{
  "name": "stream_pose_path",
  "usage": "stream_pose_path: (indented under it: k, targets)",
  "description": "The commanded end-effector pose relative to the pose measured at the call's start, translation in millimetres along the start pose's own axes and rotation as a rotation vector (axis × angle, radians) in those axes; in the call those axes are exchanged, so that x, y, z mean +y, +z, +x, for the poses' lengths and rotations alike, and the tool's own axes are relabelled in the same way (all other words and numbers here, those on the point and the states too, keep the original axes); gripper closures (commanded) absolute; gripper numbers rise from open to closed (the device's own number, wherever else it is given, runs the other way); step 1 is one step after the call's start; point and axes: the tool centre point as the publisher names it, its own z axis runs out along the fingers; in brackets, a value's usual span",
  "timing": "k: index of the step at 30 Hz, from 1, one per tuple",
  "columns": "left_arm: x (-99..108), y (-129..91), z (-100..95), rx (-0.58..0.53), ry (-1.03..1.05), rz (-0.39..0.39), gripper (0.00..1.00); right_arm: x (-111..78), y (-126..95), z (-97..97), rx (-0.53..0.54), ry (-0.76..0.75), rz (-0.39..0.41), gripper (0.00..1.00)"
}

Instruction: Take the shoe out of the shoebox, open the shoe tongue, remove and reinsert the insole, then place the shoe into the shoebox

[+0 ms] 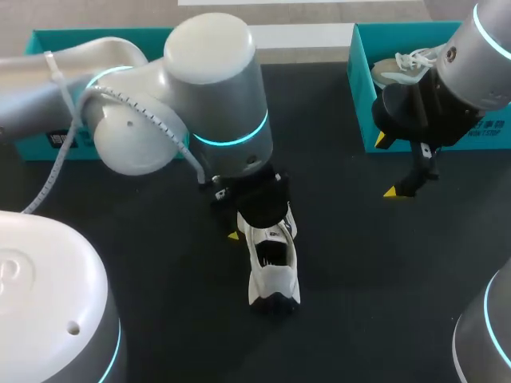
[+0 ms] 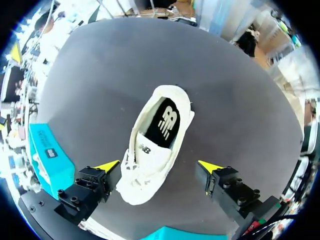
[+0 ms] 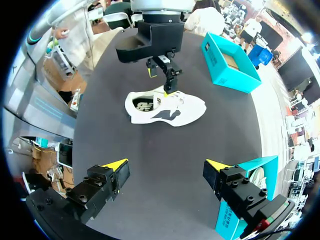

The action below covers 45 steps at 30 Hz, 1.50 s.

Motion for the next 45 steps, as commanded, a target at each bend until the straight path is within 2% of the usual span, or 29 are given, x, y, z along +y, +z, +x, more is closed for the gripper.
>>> stream_pose_path:
  k: [1,3,4,6,8,25,27,29,31,39,45]
  targets:
    - [-14,-8,9.5,-0.019,-0.369,-0.041,0.00,1.7,2,-1.6,0.003,0.001,0.003,0.00]
    - [-18,-12,16.2,-0.058,-0.546,-0.091,0.00,1.7,2,-1.6,0.003,0.001,0.003,0.00]
    - [-20,-12,19.3,-0.053,-0.610,-0.076,0.00,1.7,2,-1.6,0.003,0.001,0.003,0.00]
    - [-23,-12,26.5,-0.063,-0.805,-0.101,0.00,1.7,2,-1.6,0.003,0.001,0.003,0.00]
    - [-27,-8,32.9,-0.057,-0.932,-0.079,0.00,1.7,2,-1.6,0.003,0.001,0.003,0.00]
    - [-27,-8,32.9,-0.057,-0.932,-0.079,0.00,1.7,2,-1.6,0.003,0.001,0.003,0.00]
    - [-38,0,34.5,-0.058,-0.941,-0.105,0.00,1.7,2,-1.6,0.003,0.001,0.003,0.00]
    - [-54,8,38.1,-0.034,-0.926,-0.070,0.00,1.7,2,-1.6,0.003,0.001,0.003,0.00]
    - [-63,12,39.0,-0.040,-0.945,-0.069,0.00,1.7,2,-1.6,0.003,0.001,0.003,0.00]
    - [-84,25,38.1,-0.038,-0.980,-0.031,0.00,1.7,2,-1.6,0.003,0.001,0.003,0.00]
    - [-97,44,37.2,-0.040,-0.990,-0.045,0.00,1.7,2,-1.6,0.003,0.001,0.003,0.00]
